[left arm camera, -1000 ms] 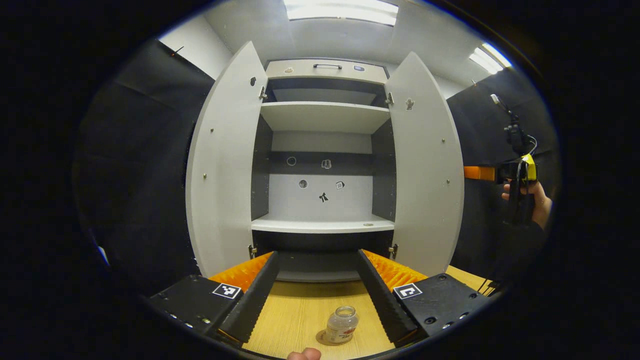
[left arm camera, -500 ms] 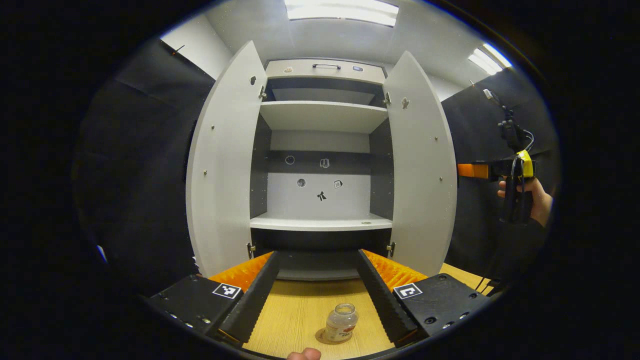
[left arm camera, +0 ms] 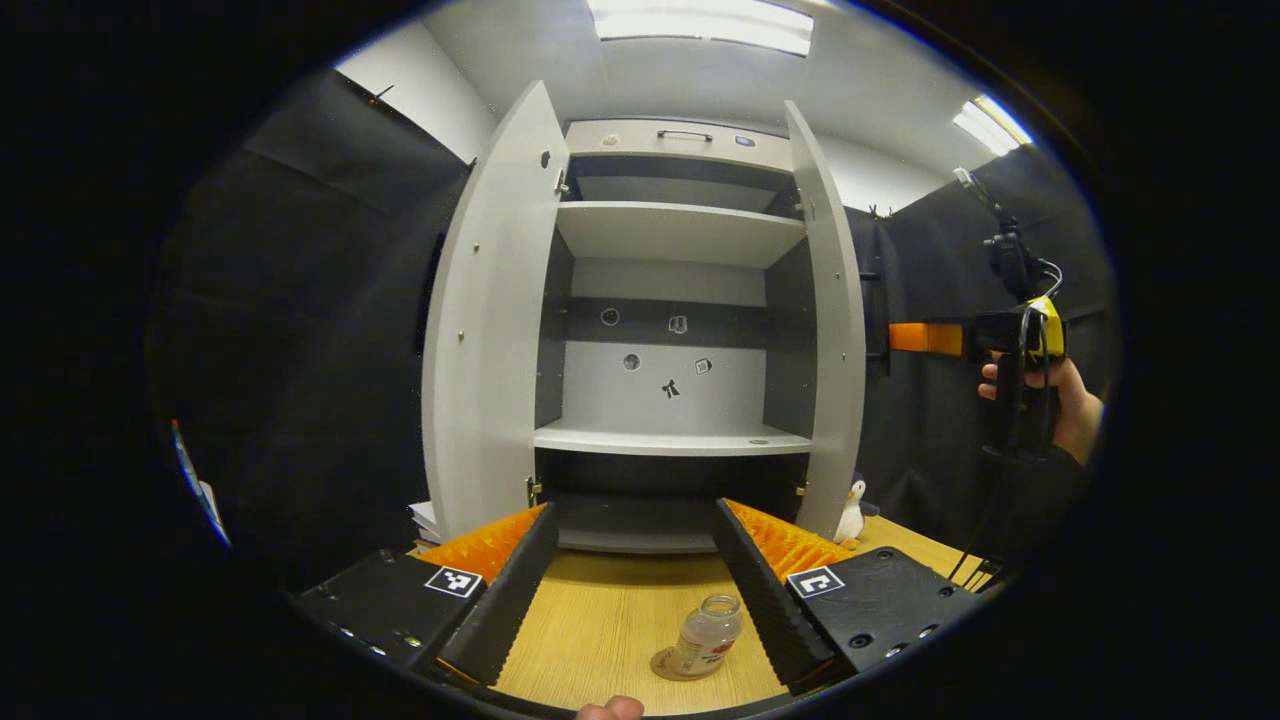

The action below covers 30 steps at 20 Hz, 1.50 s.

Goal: Grasp the bottle in the cabinet with the left hand and place it on the coaster, then close the right door with the right hand and the left door with the left hand.

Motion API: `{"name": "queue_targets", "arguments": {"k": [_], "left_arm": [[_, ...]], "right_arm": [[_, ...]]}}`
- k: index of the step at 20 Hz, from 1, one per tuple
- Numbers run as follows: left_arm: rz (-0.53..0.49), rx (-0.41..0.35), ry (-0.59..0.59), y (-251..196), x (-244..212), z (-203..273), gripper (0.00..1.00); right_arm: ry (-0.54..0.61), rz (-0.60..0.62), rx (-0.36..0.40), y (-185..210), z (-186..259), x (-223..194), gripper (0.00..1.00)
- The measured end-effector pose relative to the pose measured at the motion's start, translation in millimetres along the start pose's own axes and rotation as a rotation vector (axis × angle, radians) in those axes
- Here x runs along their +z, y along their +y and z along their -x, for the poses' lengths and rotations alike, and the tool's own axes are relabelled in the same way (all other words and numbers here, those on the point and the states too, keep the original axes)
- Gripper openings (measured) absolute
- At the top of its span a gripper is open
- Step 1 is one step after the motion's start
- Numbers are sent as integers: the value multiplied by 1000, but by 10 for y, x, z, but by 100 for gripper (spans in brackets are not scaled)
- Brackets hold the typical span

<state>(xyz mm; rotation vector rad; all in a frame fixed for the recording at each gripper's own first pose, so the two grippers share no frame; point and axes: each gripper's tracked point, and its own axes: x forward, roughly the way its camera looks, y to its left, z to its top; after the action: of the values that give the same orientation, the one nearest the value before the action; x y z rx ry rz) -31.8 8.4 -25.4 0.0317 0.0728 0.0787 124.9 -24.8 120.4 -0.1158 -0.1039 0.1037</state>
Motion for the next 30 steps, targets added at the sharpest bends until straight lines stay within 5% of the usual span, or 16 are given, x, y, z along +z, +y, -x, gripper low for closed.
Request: {"name": "queue_targets", "arguments": {"k": [6, 12, 19, 22, 24, 28, 30], "left_arm": [[24, 51, 6, 207, -15, 75, 95], [33, 72, 0, 284, 27, 114, 95], [23, 46, -23, 199, 135, 22, 90], [12, 33, -25, 139, 146, -38, 90], [13, 17, -16, 72, 128, -70, 99], [9, 2, -7, -29, 109, -125, 90], [12, -10, 0, -86, 81, -125, 95]], "right_arm": [[14, -10, 99, 562, -278, -47, 93], [-11, 12, 93, 587, -80, 16, 96], [-5, -23, 38, 407, 589, -112, 95], [22, -56, -5, 322, 842, -335, 96], [28, -67, -42, 258, 993, -484, 96], [51, -107, -128, 168, 1283, -851, 96], [85, -119, -145, 142, 1394, -1038, 94]]}}
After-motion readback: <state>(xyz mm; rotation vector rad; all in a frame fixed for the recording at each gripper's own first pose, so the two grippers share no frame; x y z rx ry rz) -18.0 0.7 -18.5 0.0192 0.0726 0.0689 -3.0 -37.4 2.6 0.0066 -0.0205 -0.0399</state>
